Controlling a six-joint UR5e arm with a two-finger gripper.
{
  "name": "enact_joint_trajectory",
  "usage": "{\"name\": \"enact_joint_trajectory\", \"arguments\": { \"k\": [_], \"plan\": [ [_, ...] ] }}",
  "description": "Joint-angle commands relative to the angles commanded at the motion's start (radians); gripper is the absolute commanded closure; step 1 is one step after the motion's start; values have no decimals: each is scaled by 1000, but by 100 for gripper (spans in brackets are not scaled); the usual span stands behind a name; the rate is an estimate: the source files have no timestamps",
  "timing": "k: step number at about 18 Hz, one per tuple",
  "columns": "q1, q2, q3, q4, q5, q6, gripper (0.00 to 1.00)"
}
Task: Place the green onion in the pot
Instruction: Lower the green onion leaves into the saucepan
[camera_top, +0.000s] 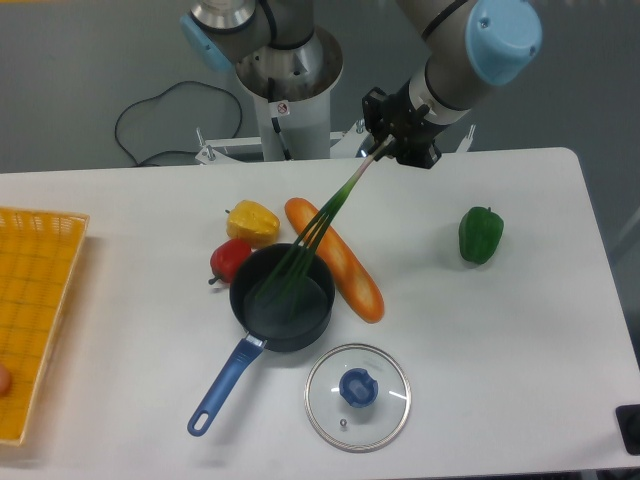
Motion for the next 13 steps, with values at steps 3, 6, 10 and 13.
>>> {"name": "enact_joint_trajectory", "arguments": {
  "k": [3,6,10,13],
  "plan": [
    [-20,-6,0,2,-2,-29,88],
    [-34,-17,0,5,-3,-72,88],
    [-38,-21,0,17,-5,-84,88],
    [-55,-32,0,38,-3,-104,88]
  ]
}}
